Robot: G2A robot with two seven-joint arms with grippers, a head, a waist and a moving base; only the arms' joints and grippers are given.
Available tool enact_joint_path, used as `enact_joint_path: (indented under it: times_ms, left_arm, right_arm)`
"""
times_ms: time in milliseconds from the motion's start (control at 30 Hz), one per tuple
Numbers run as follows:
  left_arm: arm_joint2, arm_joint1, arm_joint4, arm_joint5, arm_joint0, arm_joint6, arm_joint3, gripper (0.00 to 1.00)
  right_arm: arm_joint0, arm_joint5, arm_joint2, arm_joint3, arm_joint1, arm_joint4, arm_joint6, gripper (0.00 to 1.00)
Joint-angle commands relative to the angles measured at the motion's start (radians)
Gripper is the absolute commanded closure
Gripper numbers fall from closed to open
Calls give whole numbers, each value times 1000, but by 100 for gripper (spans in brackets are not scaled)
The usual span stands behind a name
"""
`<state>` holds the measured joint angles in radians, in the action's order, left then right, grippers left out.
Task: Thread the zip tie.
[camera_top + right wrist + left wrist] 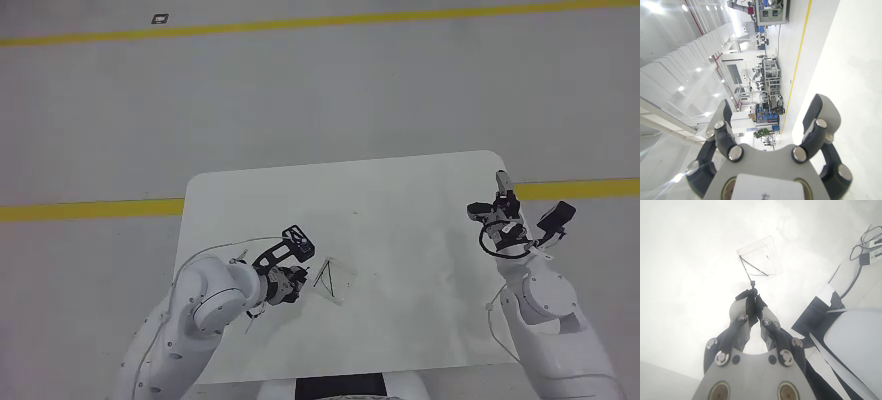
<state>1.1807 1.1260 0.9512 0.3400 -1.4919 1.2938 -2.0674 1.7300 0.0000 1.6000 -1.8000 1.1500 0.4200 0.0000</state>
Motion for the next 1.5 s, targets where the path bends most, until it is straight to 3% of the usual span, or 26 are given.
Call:
enact_joint_path:
  times_ms: [0,167,300,400,833,1167,1300,1467]
  left_arm:
    - [0,0,1,0,0,0,0,100]
    - [0,0,1,0,0,0,0,100]
    - [0,0,1,0,0,0,0,100]
    - [0,0,1,0,0,0,0,100]
    - [0,0,1,0,0,0,0,100]
    - [0,0,1,0,0,0,0,100]
    - [0,0,1,0,0,0,0,100]
    - [0,0,1,0,0,0,0,100]
  right_arm:
    - [0,0,0,0,0,0,0,0]
    - [-13,18,-21,-51,-3,-70,92,0]
    - [-23,41,-78,-92,-5,-163,186,0]
    - [-28,28,-115,-105,-6,-225,248,0]
    - [-28,15,-126,-105,-8,-259,282,0]
    - [-116,88,-210,-70,-18,-399,526,0]
    - [-121,82,-224,-70,-23,-431,586,0]
    - [-121,82,-224,-70,-23,-431,586,0]
